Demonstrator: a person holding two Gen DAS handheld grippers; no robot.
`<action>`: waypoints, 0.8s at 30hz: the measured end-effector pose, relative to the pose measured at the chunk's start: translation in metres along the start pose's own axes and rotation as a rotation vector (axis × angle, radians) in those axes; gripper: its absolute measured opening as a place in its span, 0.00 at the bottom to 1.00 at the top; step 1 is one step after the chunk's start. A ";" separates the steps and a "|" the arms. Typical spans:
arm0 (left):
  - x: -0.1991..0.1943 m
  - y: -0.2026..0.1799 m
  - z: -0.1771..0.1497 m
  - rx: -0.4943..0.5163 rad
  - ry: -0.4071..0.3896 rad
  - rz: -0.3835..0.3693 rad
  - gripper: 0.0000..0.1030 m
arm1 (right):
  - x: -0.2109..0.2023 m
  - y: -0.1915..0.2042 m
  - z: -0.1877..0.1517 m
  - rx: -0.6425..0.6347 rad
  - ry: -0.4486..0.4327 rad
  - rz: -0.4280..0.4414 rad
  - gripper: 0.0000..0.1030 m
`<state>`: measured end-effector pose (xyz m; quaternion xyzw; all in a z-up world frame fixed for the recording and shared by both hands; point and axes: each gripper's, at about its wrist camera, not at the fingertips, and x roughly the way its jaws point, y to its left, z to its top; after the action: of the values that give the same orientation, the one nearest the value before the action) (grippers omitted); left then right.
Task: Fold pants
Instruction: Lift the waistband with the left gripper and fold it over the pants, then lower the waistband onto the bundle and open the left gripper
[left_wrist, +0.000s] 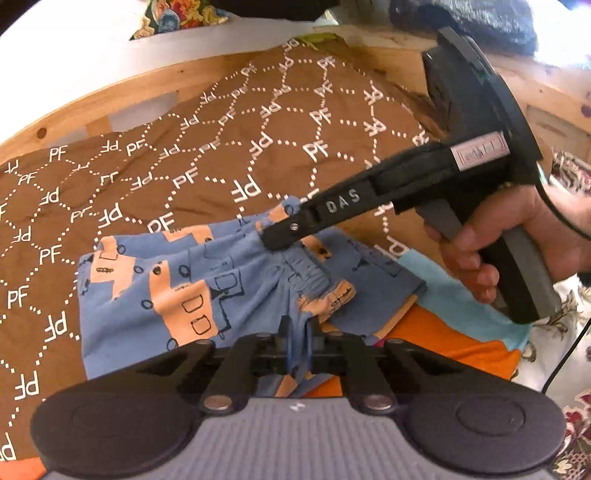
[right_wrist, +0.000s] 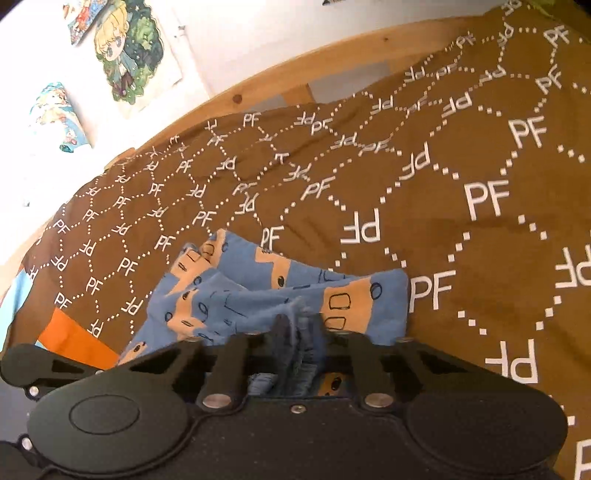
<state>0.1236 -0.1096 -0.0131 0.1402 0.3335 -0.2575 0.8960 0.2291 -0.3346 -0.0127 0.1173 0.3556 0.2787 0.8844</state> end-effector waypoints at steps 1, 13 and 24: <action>-0.004 0.001 0.001 -0.004 -0.009 0.000 0.07 | -0.004 0.000 0.001 0.007 -0.009 0.006 0.11; -0.015 -0.023 0.014 0.037 -0.049 -0.060 0.07 | -0.047 -0.004 0.016 -0.045 0.005 -0.033 0.11; 0.010 -0.027 -0.005 0.015 0.004 -0.133 0.15 | -0.041 -0.013 -0.023 -0.086 -0.002 -0.119 0.18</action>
<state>0.1124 -0.1332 -0.0254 0.1251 0.3421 -0.3188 0.8750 0.1943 -0.3687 -0.0120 0.0584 0.3486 0.2406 0.9040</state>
